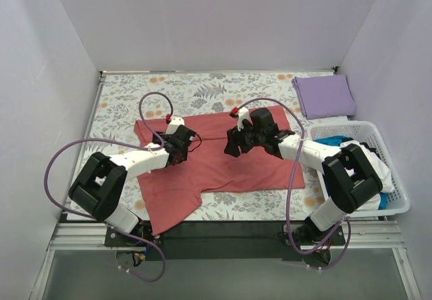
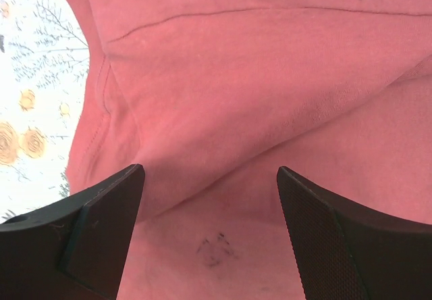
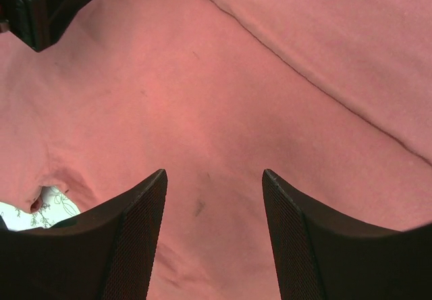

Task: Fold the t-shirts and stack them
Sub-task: Fold the tshirt

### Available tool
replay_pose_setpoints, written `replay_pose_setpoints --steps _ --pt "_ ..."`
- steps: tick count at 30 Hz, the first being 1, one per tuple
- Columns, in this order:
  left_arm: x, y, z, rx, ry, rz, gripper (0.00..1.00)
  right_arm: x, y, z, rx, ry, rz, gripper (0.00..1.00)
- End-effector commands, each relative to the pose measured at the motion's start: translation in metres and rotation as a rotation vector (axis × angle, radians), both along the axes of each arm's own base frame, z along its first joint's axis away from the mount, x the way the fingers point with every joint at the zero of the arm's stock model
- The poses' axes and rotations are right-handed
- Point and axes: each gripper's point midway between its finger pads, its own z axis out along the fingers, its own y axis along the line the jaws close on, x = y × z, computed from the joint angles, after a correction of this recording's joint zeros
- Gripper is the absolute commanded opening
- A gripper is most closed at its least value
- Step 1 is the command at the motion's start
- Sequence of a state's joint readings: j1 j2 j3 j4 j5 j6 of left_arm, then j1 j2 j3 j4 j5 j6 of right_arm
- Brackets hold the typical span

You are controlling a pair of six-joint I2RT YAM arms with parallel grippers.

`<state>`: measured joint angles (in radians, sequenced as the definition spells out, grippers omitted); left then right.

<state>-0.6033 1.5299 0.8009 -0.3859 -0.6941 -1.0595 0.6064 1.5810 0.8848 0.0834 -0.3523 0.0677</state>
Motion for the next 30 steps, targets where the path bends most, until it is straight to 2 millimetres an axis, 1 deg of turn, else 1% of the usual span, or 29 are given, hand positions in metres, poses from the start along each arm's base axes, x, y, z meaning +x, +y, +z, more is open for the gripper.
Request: replay_pose_setpoints --steps 1,3,4,7,10,13,14,17,18,20,21,22,24,25,26,27,29,30 --pt "0.019 0.002 0.014 0.108 -0.069 -0.028 0.79 0.002 0.008 0.014 0.05 -0.037 0.026 0.65" --pt "0.022 0.003 0.013 0.138 -0.065 -0.029 0.79 0.002 0.008 0.013 0.05 -0.036 0.027 0.65" --pt "0.022 0.003 0.008 0.147 -0.052 -0.031 0.79 0.002 0.007 0.013 0.047 -0.038 0.024 0.65" --pt "0.027 0.002 0.008 0.165 -0.057 -0.031 0.79 0.002 0.006 0.009 0.039 -0.031 0.02 0.65" --pt "0.038 0.004 0.018 0.212 -0.099 -0.022 0.77 0.002 0.006 0.007 0.039 -0.027 0.023 0.65" --pt "0.054 -0.002 0.028 0.228 -0.148 -0.044 0.75 0.001 0.005 0.006 0.035 -0.028 0.02 0.65" --pt "0.057 -0.001 0.029 0.241 -0.154 -0.044 0.75 0.002 0.005 0.007 0.035 -0.031 0.019 0.65" --pt "0.072 0.005 0.034 0.29 -0.166 -0.03 0.74 0.001 0.003 0.006 0.033 -0.032 0.017 0.65" --pt "0.075 0.007 0.032 0.306 -0.159 -0.029 0.74 0.001 0.003 0.004 0.03 -0.028 0.017 0.65" --pt "0.087 0.013 0.039 0.316 -0.177 -0.019 0.74 0.0 0.002 0.003 0.027 -0.025 0.018 0.65" --pt "0.091 0.015 0.039 0.32 -0.178 -0.016 0.74 -0.001 0.002 0.001 0.026 -0.021 0.021 0.64" --pt "0.098 0.015 0.045 0.327 -0.191 -0.022 0.74 0.0 0.002 0.001 0.027 -0.019 0.018 0.64" --pt "0.104 0.019 0.049 0.337 -0.197 -0.024 0.74 0.0 0.002 0.001 0.025 -0.02 0.021 0.64" --pt "0.111 0.018 0.054 0.327 -0.227 -0.027 0.74 -0.001 0.002 -0.001 0.023 -0.015 0.02 0.64" --pt "0.116 0.02 0.057 0.334 -0.227 -0.039 0.74 -0.001 0.002 -0.001 0.023 -0.017 0.023 0.64" --pt "0.119 0.022 0.055 0.342 -0.222 -0.045 0.74 -0.001 0.002 -0.001 0.022 -0.016 0.025 0.64" --pt "0.129 0.025 0.059 0.344 -0.224 -0.058 0.74 -0.001 0.004 -0.001 0.026 -0.019 0.036 0.64" --pt "0.132 0.024 0.056 0.347 -0.216 -0.067 0.74 -0.001 0.004 -0.002 0.024 -0.019 0.041 0.64"
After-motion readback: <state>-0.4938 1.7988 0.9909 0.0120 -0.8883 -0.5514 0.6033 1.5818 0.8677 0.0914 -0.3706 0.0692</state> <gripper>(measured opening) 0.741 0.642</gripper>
